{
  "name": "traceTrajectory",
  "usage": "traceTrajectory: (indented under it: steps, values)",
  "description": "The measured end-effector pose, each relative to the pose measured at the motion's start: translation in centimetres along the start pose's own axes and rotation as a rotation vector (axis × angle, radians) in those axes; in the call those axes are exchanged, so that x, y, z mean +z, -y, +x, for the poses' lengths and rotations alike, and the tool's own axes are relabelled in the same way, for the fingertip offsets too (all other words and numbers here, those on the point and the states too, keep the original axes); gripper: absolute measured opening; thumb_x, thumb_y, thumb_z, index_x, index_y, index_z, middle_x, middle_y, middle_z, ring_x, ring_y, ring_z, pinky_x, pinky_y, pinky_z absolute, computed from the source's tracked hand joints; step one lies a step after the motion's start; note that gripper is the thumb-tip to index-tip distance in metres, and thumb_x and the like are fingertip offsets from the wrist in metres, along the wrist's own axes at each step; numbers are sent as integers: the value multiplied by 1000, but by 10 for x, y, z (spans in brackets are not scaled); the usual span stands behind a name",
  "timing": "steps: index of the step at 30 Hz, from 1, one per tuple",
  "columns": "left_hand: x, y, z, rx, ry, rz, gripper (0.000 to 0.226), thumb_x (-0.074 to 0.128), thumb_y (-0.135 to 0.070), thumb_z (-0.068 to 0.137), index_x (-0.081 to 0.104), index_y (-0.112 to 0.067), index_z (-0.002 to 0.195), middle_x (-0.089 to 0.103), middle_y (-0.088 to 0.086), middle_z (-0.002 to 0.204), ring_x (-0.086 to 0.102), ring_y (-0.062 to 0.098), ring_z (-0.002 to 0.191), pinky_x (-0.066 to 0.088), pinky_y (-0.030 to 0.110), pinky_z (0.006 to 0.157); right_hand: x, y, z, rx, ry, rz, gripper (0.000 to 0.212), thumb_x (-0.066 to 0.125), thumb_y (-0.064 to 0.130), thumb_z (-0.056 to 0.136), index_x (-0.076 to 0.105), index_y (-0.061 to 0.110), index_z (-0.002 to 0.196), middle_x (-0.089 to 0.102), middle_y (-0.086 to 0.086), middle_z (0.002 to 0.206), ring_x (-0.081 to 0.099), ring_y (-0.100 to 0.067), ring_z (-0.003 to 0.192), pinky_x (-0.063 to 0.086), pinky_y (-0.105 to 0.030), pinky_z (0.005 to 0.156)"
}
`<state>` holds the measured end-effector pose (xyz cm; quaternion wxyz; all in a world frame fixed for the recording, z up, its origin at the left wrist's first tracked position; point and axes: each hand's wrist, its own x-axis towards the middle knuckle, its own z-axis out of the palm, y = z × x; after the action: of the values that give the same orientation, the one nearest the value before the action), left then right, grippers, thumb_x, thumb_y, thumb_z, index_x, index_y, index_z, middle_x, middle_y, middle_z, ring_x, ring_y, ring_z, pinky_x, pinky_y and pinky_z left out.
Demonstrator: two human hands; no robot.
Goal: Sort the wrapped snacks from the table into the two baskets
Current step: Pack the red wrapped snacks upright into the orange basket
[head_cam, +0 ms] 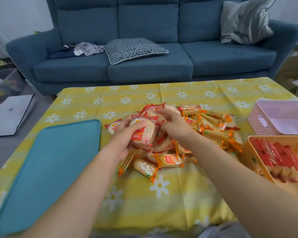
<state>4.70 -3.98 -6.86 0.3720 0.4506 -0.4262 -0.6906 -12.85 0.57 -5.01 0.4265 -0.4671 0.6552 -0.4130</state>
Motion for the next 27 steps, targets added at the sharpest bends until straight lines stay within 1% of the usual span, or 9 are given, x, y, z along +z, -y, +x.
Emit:
traceTrajectory:
  steps: [4,7,9,13,15,18,21,24,27]
  values:
    - [54,-5,-17,17,114,-41,35,75,-20,83,68,-14,117,76,10,92,73,22,73,58,33,58,-49,13,-36,-5,-175,26,47,51,4,97,61,29,135,68,3,106,70,-17,83,59,-30,73]
    - [119,-1,-27,26,239,-66,34,76,-22,80,69,-16,113,76,9,91,72,24,76,59,35,59,-105,11,-71,10,-321,38,42,52,10,99,63,34,132,70,3,107,72,-18,90,61,-39,84]
    - [174,7,-36,15,332,-63,46,79,-23,78,66,-12,121,75,9,94,71,24,78,58,36,58,-154,2,-100,11,-425,49,42,54,11,97,65,36,128,71,3,107,72,-18,92,61,-41,86]
    - [277,30,-52,19,439,-2,68,89,-31,61,65,-11,122,75,10,102,72,26,87,58,39,74,-236,-31,-154,115,-583,285,52,48,-3,88,72,33,117,71,2,102,68,-5,66,52,-17,56]
    - [321,45,-58,39,435,43,77,90,-37,49,66,-12,118,75,11,107,72,28,92,59,44,84,-266,-53,-171,170,-658,326,56,47,-2,81,75,37,109,73,1,95,64,-12,68,46,-27,70]
    - [367,66,-59,49,396,93,83,90,-41,45,66,-14,119,75,11,111,73,29,99,58,50,92,-296,-74,-179,204,-755,330,52,49,-1,80,77,36,105,66,1,76,59,-19,70,49,-42,72]
    - [392,79,-56,63,354,183,78,91,-38,51,63,-17,121,74,6,111,73,24,97,60,45,88,-320,-85,-179,230,-775,196,33,54,6,91,74,28,107,69,-5,83,65,-17,65,57,-37,72]
    - [399,96,-50,97,337,304,58,88,-29,70,64,-19,121,72,2,110,72,16,94,61,35,84,-332,-101,-178,283,-647,-125,23,57,6,88,78,11,97,75,-13,88,66,-20,72,55,-36,71]
    - [398,105,-45,97,328,358,63,81,-40,72,62,-29,131,68,-2,116,69,13,104,54,32,95,-335,-107,-175,304,-661,-348,34,50,8,87,76,12,109,74,-8,110,66,-27,100,50,-34,78]
